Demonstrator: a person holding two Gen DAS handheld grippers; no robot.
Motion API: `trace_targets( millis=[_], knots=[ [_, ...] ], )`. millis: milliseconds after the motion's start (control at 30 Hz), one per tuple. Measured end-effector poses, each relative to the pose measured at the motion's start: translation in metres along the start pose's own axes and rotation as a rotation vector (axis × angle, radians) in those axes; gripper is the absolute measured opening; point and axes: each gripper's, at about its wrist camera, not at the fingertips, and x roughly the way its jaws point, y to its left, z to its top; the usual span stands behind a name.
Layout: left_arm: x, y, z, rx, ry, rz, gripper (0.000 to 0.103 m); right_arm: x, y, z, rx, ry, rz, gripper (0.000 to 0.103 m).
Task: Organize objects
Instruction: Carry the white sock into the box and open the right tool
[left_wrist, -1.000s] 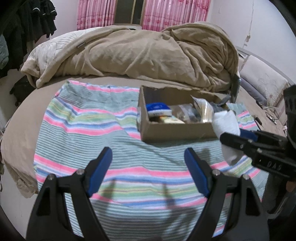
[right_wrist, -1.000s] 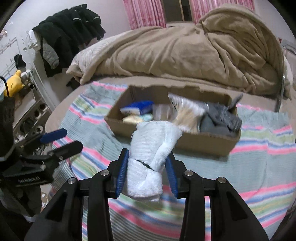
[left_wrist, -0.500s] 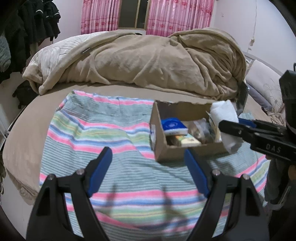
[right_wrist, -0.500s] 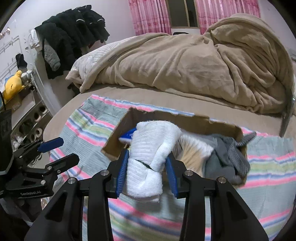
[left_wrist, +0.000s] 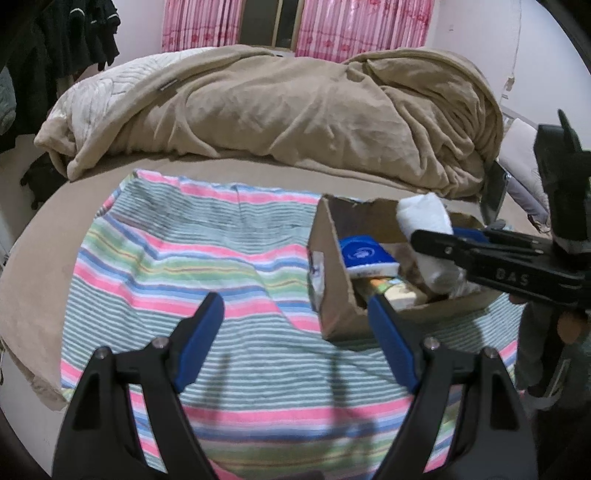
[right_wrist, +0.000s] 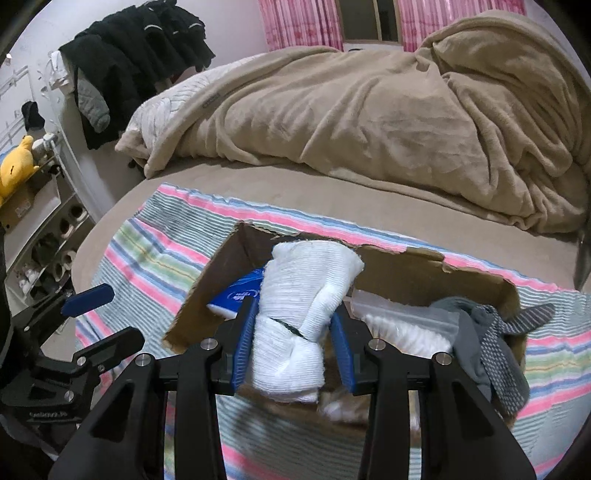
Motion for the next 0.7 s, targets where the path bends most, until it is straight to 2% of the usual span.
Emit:
trace_targets(
  millis=[233, 433, 500, 567, 700],
  knots=[
    [0.015, 0.005, -0.002, -0.011, 0.021, -0.010, 0.082, 0.029, -0.002, -0.005, -0.017, 0.040, -0.012, 0.041],
    [0.014, 0.008, -0.005, -0.031, 0.022, -0.012, 0.083, 0.029, -0.003, -0.006, -0.009, 0.032, -0.011, 0.041],
    [0.012, 0.007, -0.005, -0.029, 0.022, -0.007, 0.083, 0.026, -0.002, -0.008, -0.011, 0.024, -0.014, 0.045],
    [0.009, 0.006, -0.005, -0.026, 0.020, -0.006, 0.083, 0.021, -0.001, -0.009, -0.010, 0.013, -0.014, 0.057],
    [-0.002, 0.000, -0.006, -0.019, 0.009, -0.005, 0.083, 0.008, 0.000, -0.010, -0.006, -0.009, -0.017, 0.060]
  ],
)
